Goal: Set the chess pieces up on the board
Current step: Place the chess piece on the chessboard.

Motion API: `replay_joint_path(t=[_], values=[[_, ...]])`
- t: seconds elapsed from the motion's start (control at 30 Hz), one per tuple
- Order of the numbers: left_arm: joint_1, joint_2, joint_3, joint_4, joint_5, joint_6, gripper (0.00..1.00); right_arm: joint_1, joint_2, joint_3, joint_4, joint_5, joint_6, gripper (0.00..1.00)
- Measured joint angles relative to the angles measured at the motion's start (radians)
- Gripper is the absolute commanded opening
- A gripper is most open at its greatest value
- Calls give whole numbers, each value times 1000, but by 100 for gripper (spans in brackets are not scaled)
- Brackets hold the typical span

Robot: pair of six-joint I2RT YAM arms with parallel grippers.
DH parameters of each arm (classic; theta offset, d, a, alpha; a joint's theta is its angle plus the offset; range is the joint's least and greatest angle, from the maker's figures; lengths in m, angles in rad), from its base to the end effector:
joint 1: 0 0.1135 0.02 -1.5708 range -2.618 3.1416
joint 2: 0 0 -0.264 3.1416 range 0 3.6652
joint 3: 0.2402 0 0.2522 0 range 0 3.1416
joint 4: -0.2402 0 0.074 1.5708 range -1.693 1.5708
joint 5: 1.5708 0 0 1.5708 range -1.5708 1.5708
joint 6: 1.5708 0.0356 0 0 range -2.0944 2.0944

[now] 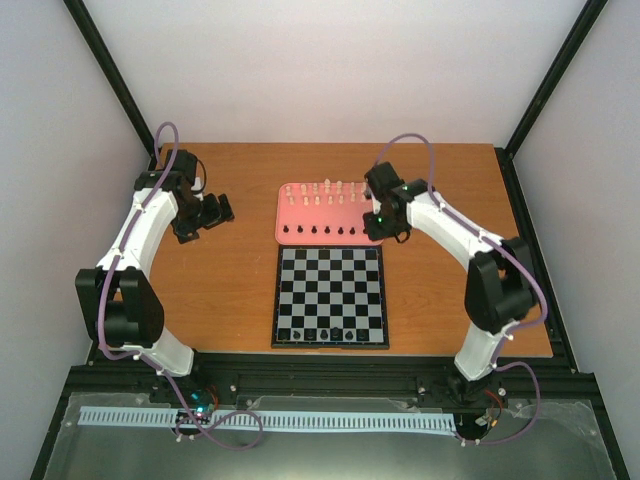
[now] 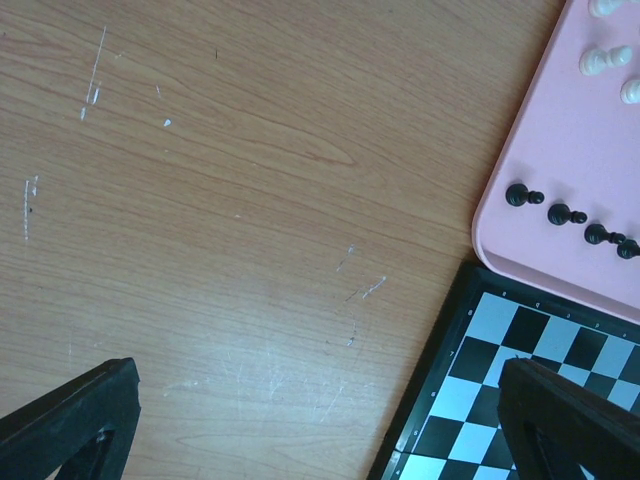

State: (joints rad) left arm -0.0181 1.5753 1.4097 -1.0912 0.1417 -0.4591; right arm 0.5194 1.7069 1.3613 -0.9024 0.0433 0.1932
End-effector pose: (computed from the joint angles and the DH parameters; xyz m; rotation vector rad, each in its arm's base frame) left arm 0.3063 -0.0106 0.2924 -0.5930 2.7924 -0.3036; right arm 0.2971 0.1681 0.2446 -0.4484 2.7865 0.1030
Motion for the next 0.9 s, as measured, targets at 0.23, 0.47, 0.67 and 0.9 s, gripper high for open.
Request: replay_joint_path(t=[0.23, 0.47, 0.67, 0.9], values=[[0, -7, 0, 3, 5, 0, 100, 215, -250, -307, -51, -51, 138, 3], [-7, -8, -1, 4, 8, 7, 100, 309, -352, -483, -43, -105, 262, 3], [-13, -8, -1, 4, 8, 11, 100, 342, -342, -533, 13, -150, 311, 3], [-14, -10, -3, 5, 8, 12, 100, 342, -332, -570, 55, -181, 330, 3]])
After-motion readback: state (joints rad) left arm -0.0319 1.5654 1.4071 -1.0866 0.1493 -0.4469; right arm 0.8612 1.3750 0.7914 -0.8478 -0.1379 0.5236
